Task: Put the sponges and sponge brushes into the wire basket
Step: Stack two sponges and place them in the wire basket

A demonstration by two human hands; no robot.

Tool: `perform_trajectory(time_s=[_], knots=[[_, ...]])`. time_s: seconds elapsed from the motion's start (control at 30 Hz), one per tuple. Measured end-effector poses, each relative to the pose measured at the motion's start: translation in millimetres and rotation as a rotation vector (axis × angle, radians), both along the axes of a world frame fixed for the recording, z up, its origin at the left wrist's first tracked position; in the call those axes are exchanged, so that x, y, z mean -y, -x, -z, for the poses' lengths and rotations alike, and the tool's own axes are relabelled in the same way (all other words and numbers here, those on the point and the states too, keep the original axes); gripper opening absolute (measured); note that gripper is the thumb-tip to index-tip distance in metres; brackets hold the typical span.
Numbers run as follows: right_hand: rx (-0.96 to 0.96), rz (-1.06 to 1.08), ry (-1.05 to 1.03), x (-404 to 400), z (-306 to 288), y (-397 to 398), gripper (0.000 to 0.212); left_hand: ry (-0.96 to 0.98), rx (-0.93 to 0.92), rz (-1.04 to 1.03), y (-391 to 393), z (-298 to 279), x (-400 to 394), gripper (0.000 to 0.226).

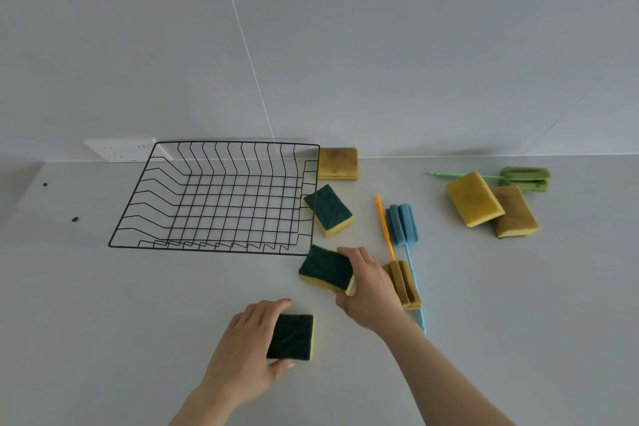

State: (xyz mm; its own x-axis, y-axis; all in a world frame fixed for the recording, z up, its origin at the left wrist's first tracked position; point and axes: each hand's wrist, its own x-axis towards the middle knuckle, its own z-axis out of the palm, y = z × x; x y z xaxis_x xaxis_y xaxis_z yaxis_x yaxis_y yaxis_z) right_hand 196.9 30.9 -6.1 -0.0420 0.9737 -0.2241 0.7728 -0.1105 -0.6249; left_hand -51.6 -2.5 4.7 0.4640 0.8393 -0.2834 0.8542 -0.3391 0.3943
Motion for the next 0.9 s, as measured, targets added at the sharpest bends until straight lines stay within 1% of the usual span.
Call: perform_trajectory(time_s=[0.1,0.17,0.33,0.5,0.67,0.77,0.83,0.9], knots=[[-0.13,-0.031,-0.026,4,-8,5,0.076,-0.003,0.079,-0.115,-7,-2,-4,0.09],[-0.171,-0.068,-0.041,9,-12,7,0.076,-0.005,0.148,-0.171,-12,-2,-5,0.096],[-0.177,-0.148,-0.046,23,-17,17,0.076,0.023,0.24,-0.291,-13,2,-10,0.11],[-0.147,-0.207,-0.058,31,-15,34,0.075,0.069,0.226,-0.26,-2,2,-14,0.121],[-0.182,-0.214,-0.066,35,-15,41,0.069,0.063,0.18,-0.177,3,2,-14,0.114],[-0.157,-0.235,-0.04,36,-16,43,0.069,0.067,0.132,-0.129,1,6,-12,0.106],[-0.121,-0.25,-0.022,36,-16,44,0.073,0.057,0.111,-0.131,-3,6,-10,0.098],[-0.054,-0.29,0.016,35,-15,44,0.085,0.045,0.086,-0.133,-5,7,-10,0.093]])
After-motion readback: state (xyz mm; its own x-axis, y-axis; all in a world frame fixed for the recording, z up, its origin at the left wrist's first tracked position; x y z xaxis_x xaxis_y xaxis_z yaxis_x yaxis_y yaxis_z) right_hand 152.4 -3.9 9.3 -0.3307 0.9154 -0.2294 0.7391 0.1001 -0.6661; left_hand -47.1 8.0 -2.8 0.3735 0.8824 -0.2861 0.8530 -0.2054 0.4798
